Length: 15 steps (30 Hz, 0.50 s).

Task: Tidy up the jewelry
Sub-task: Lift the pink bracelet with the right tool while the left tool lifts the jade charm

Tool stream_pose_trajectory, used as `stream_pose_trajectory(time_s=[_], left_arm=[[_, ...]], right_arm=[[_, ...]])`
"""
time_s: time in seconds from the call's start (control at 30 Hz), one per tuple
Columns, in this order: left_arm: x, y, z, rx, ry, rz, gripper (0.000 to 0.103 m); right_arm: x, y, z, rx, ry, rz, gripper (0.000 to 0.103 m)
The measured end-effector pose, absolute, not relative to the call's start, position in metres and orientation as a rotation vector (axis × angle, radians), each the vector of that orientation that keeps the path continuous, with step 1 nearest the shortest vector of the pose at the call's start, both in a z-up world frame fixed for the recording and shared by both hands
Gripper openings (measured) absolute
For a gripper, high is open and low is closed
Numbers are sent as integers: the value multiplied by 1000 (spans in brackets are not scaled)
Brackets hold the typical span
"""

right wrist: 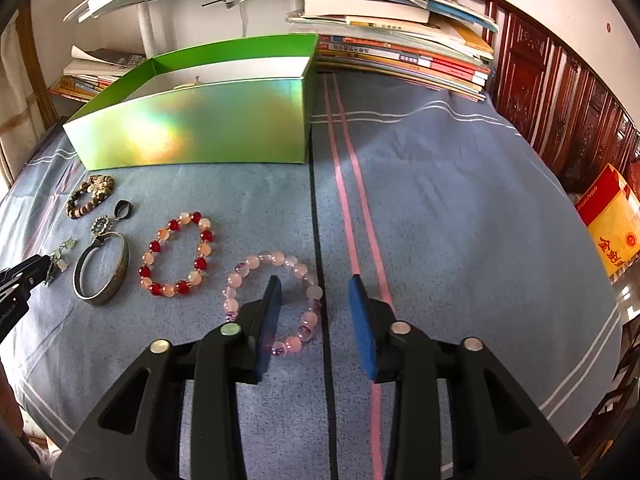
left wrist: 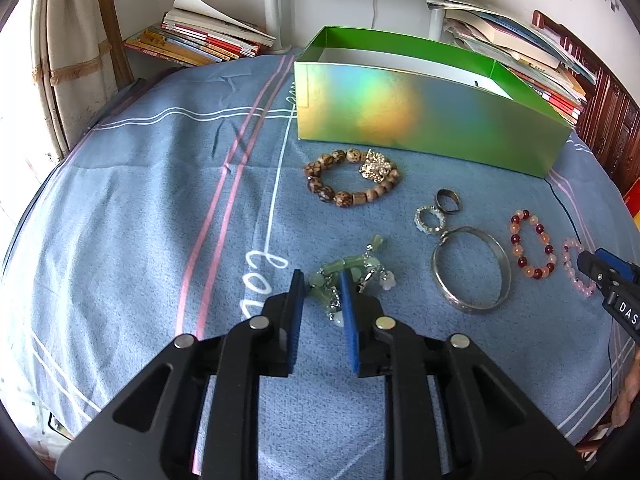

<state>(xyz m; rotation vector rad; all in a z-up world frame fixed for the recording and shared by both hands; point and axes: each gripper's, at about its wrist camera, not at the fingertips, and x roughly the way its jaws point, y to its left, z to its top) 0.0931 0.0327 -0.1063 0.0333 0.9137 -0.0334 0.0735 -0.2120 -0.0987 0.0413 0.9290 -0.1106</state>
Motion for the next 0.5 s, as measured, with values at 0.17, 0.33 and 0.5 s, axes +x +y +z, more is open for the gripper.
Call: stream_pose_trajectory(time_s=[0.17,0.33,0.5], left_arm=[[95,34,-104,17,928,-53,13],[97,37,-83,-5,896,-84,9],[95,35,-55,2,826,-92,9]], right_arm=[[74,-205,-96,30,931,-76,8],[72,-202,-76,42,883,-53,8],[69,-195,-43,27,791,-37,4]])
